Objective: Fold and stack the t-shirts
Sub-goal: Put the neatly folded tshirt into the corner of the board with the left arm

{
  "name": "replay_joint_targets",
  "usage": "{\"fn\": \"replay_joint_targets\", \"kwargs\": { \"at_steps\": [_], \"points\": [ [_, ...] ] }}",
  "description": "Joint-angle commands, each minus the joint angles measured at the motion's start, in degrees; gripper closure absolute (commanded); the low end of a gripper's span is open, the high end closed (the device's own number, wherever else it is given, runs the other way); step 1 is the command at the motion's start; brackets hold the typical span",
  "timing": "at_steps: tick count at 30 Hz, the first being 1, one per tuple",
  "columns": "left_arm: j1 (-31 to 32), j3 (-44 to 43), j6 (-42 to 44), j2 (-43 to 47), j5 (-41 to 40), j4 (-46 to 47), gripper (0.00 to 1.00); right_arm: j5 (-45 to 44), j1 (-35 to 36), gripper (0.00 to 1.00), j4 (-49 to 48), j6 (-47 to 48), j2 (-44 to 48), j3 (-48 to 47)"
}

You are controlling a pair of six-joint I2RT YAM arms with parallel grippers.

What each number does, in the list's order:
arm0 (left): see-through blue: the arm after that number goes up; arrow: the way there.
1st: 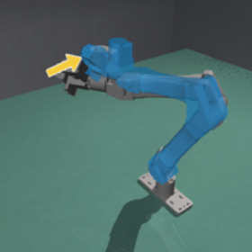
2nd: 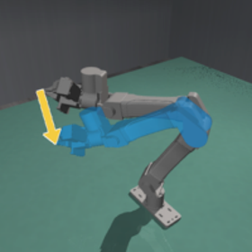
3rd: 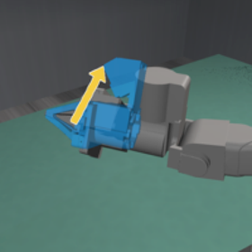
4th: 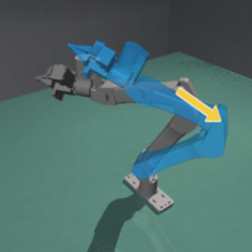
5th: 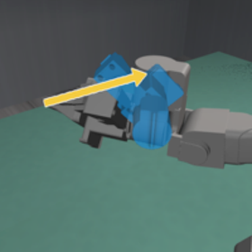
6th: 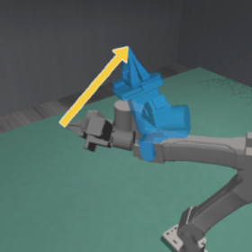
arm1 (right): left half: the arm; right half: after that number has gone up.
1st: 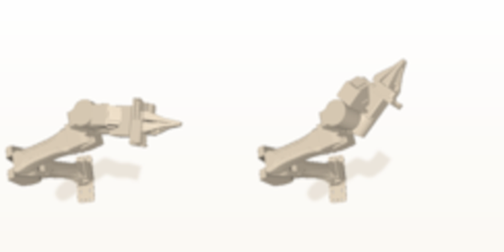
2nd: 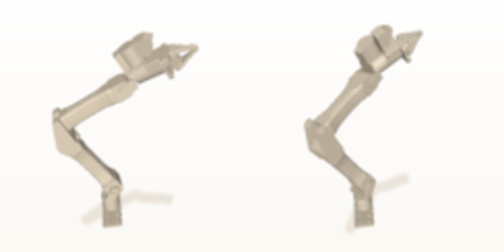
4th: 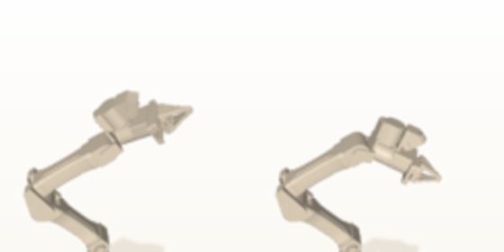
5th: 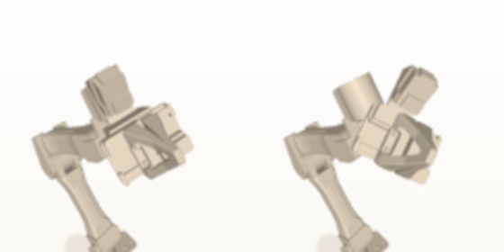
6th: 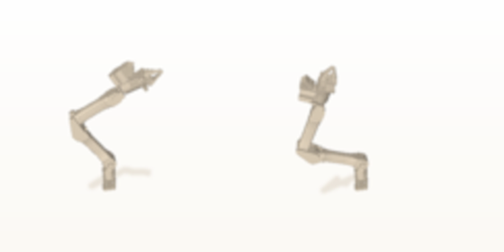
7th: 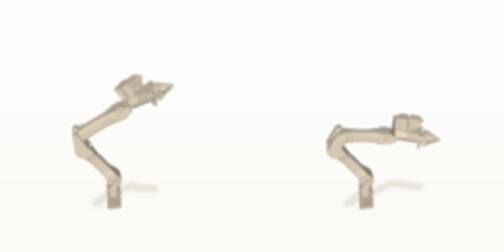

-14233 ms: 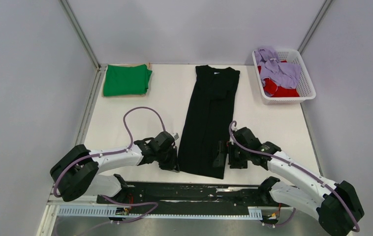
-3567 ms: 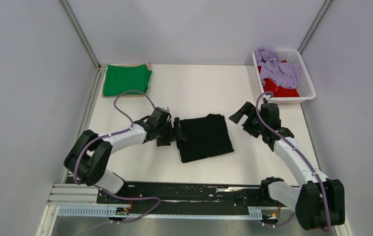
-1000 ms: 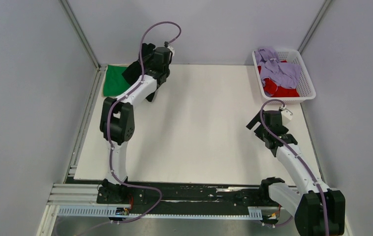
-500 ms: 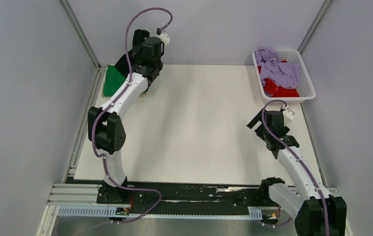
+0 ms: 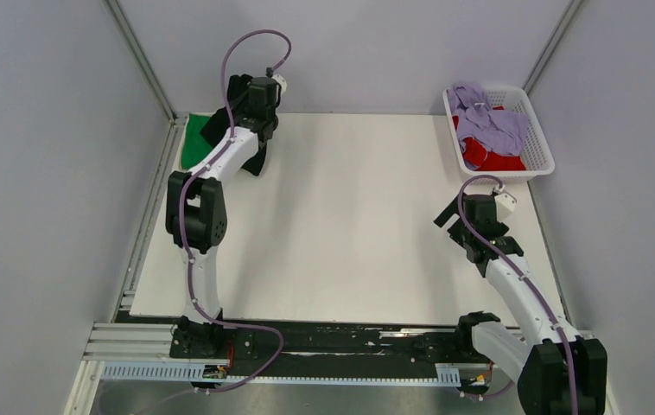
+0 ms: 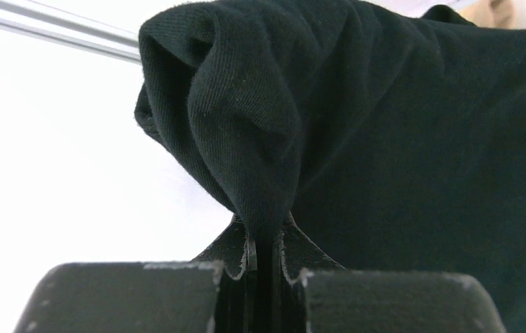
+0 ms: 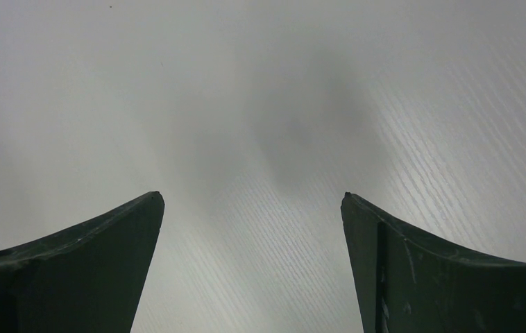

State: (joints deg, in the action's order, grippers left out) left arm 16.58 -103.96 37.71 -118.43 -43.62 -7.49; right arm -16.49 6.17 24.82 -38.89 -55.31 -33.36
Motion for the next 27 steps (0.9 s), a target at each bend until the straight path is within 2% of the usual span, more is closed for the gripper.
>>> {"fn": "replay_joint_targets", "kwargs": {
  "at_steps": [1,13,14,17,19,20,21,23,27],
  "points": [
    [-3.3,-3.5,-1.8,-2.1,-0.1,3.4,1.0,-2.4,-0.2,0.0,0.2,0.5,-0.7,-0.9],
    [-10.4,-8.4,-5.8,-10.1,1.0,3.1,0.99,-6.2,-0.3,0.0,0.7,1.0,-1.9,-1.1],
    [-10.9,-8.7,-6.1,-10.8,1.2,2.7,0.92,-6.3,-0.3,0.0,0.7,1.1,-2.1,-1.1],
    [-11.8,-9.7,-7.4,-11.5,1.6,2.3,0.84,-7.3,-0.2,0.0,0.8,1.7,-2.8,-1.4],
    [-12.7,-11.2,-9.9,-11.7,2.9,1.2,0.57,-7.9,-0.2,0.0,1.3,1.7,-3.0,-1.7],
    [-13.6,-12.2,-12.3,-12.0,3.7,-1.5,0.21,-7.9,-0.2,0.0,1.4,1.7,-2.9,-1.7],
    [-13.9,-13.8,-13.3,-12.2,3.9,-2.7,0.05,-7.9,-0.2,0.0,1.4,1.6,-2.8,-1.6],
    [-14.5,-14.5,-14.4,-11.8,3.1,-3.9,0.01,-7.8,-0.3,0.0,1.5,1.5,-2.4,-1.5],
    [-14.6,-13.9,-17.4,-9.1,3.8,-5.2,0.0,-7.1,-0.3,0.0,1.7,1.1,-1.0,-1.5]
  ]
}}
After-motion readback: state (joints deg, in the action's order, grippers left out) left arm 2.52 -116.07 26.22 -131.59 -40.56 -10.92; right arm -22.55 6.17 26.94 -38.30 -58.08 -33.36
